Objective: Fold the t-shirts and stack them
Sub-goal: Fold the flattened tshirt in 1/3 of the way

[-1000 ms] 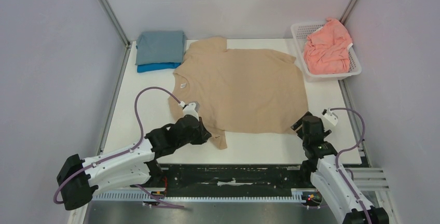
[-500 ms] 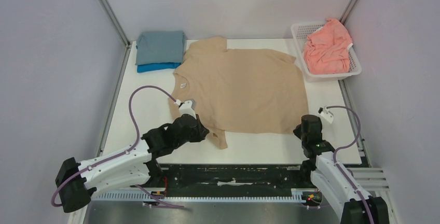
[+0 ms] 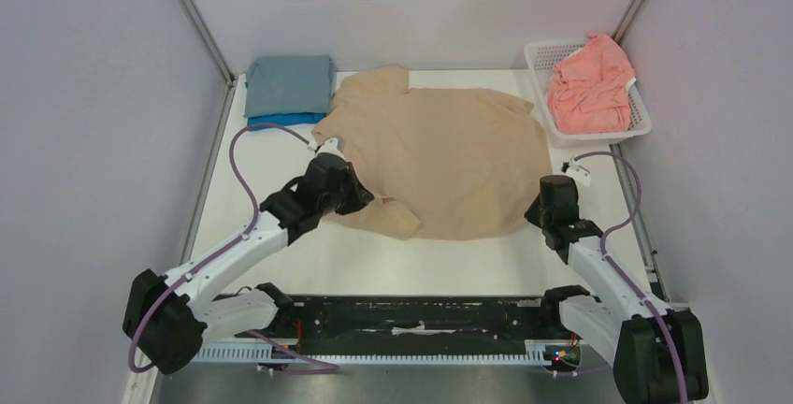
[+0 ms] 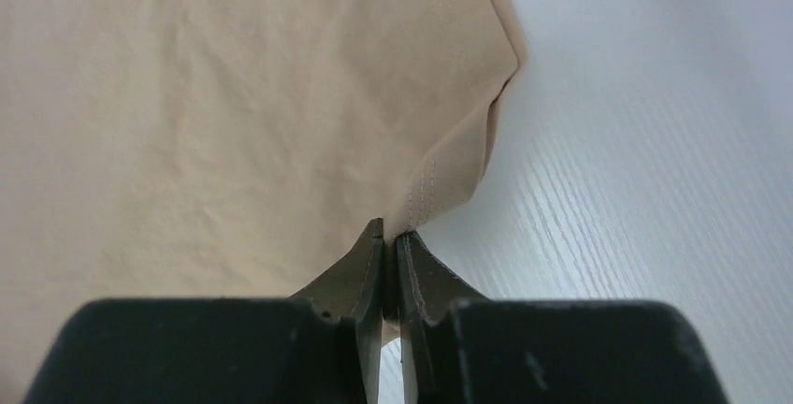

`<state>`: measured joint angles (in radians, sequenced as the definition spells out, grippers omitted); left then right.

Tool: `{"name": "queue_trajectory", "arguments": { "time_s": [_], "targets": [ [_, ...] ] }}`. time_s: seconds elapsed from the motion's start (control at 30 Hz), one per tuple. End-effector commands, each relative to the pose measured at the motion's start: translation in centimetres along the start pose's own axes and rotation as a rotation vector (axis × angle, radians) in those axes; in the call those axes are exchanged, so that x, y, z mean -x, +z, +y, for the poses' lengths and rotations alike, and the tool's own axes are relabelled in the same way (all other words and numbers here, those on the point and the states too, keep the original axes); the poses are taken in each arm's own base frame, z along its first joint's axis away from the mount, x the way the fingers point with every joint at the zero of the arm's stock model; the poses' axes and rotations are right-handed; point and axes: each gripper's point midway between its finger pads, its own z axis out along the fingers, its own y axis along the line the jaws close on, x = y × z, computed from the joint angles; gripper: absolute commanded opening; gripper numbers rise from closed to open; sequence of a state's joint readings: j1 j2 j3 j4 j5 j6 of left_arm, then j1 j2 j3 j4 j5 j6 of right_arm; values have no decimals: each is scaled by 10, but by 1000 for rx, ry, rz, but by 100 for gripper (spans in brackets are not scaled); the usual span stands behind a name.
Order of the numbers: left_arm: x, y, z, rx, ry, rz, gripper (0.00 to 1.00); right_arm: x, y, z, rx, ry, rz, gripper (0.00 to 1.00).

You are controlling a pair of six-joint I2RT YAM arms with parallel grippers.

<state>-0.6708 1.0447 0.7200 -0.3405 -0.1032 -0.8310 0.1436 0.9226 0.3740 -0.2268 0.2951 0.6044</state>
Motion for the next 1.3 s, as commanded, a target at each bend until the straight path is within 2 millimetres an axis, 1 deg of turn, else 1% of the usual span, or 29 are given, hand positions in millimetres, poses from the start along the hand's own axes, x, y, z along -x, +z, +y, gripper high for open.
{"name": "queue_trajectory", "arguments": {
  "time_s": [0.0, 0.03, 0.1, 0.3, 0.43, 0.57, 0.63, 0.73, 0.9, 0.97, 1.07, 1.17, 1.27],
  "targets": [
    [31, 0, -18, -22, 85, 24, 2, 37, -1, 23, 44, -24, -68, 10],
    [37, 2, -16, -6, 85, 10, 2, 41, 0, 24, 36, -21, -77, 10],
    [49, 3, -18, -2, 95, -14, 2, 49, 1, 26, 30, -21, -88, 10],
    [90, 1, -9, 80, 129, -128, 2, 72, 3, 41, 37, -40, -107, 10],
    [118, 2, -3, 124, 129, -205, 2, 81, 9, 47, 28, -46, -110, 10],
    [145, 11, 2, 150, 130, -253, 2, 89, 18, 57, 23, -56, -104, 10],
    [157, 18, 9, 167, 129, -262, 2, 96, 23, 61, 15, -64, -107, 10],
    [178, 31, 17, 164, 119, -281, 2, 109, 32, 61, -32, -69, -129, 11],
    [203, 63, 26, 127, 128, -271, 2, 128, 48, 66, -76, -74, -155, 11],
    [211, 79, 25, 104, 148, -271, 2, 132, 57, 70, -83, -81, -151, 11],
    [223, 97, 29, 119, 165, -265, 2, 133, 71, 73, -95, -94, -131, 11],
    [232, 113, 46, 184, 152, -263, 2, 131, 82, 71, -118, -95, -116, 12],
    [232, 131, 61, 227, 137, -217, 2, 132, 89, 68, -144, -85, -116, 14]
  ]
}}
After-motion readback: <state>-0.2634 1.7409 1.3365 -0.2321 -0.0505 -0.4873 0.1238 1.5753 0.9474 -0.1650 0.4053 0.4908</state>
